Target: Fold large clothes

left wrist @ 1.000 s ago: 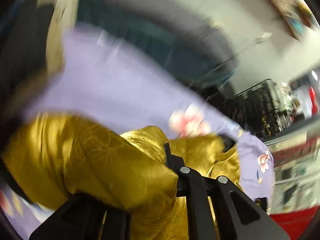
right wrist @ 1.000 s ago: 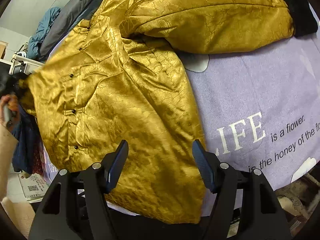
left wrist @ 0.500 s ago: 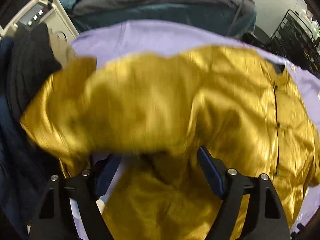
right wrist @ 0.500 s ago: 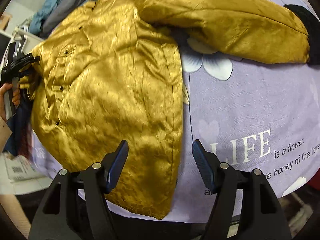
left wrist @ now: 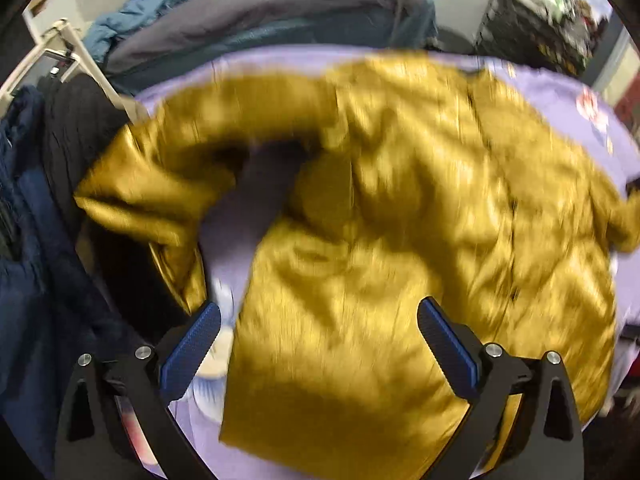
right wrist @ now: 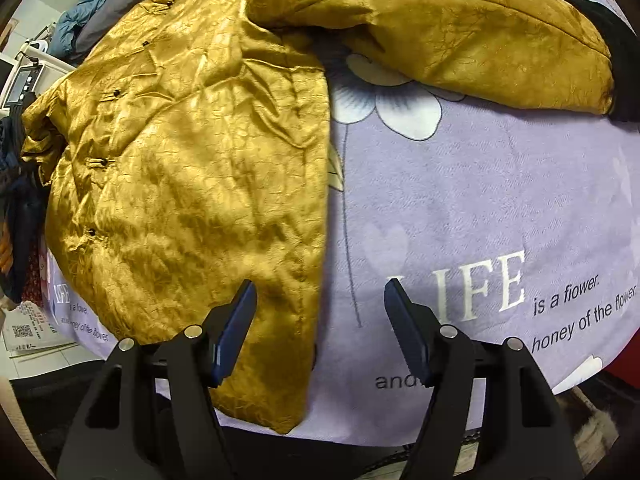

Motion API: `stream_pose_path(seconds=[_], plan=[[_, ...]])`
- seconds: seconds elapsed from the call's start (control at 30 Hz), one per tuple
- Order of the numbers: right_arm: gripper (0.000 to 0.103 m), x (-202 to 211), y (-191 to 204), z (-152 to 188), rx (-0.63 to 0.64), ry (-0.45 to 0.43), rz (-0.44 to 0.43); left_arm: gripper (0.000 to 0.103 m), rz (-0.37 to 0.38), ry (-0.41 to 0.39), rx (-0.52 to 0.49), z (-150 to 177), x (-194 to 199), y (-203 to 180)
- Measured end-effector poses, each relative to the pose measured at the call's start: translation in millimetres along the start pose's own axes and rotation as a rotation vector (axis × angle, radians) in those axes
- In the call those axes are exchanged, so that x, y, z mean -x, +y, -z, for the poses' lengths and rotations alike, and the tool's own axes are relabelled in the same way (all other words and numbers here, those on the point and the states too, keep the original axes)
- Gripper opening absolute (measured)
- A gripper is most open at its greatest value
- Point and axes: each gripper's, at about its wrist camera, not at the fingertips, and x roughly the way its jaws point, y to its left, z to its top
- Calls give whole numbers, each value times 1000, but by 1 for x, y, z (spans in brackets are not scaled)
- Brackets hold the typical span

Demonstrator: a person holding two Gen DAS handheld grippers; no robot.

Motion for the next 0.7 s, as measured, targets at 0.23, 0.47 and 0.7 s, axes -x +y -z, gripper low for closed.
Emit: stream_pose_path(seconds=[0.23,0.47,0.7], plan=[[66,-31,-5,12,-16,95,-69,97,102,218,25,61,-52,-10],[48,-39,16,34,107,110,-115,82,74,213,-115,80,-48,-46],[7,-12,23,41,181,66,-133,31,142,239,-153,84,-24,-54]])
